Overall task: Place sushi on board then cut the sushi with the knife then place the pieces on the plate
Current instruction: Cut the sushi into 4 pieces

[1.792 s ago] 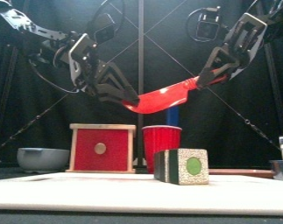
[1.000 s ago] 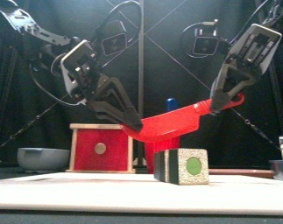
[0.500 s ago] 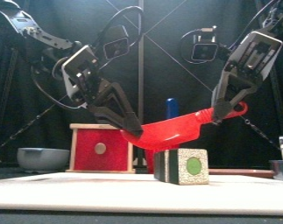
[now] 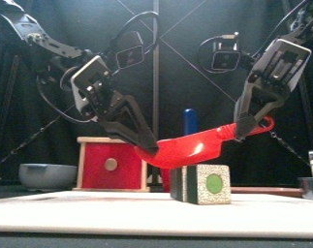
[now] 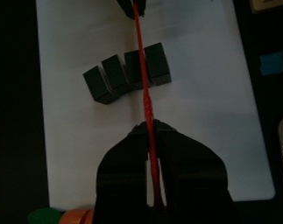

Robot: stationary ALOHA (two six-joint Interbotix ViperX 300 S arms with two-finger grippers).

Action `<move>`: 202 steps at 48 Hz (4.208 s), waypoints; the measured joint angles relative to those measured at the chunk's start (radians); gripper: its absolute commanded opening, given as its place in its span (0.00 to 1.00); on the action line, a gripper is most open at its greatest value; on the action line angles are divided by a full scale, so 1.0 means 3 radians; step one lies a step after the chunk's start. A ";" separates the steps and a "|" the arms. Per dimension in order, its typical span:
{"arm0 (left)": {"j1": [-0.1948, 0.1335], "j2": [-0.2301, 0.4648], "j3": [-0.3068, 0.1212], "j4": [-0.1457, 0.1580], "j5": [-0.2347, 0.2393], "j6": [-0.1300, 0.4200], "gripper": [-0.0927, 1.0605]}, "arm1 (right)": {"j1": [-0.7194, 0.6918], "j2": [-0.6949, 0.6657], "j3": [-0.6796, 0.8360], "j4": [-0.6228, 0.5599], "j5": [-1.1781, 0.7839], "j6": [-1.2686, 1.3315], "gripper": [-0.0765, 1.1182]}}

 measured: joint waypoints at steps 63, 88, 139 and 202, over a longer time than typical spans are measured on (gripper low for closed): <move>0.0220 0.0256 -0.0051 0.0138 0.0005 0.0020 0.52 | -0.0184 0.0542 -0.0026 -0.0082 -0.0020 -0.0005 0.34; 0.0240 -0.0010 -0.0046 0.0230 0.0112 0.0015 0.52 | -0.0194 0.0343 -0.0189 -0.0133 0.0337 0.0000 0.34; -0.0169 -0.0031 -0.0118 -0.0005 0.0174 -0.0010 0.52 | 0.0107 0.0184 -0.0240 0.0046 0.0486 0.0010 0.34; -0.0046 0.0286 -0.0159 0.0010 0.0169 -0.0005 0.52 | 0.0072 0.0670 -0.0271 0.0041 0.0435 0.0005 0.34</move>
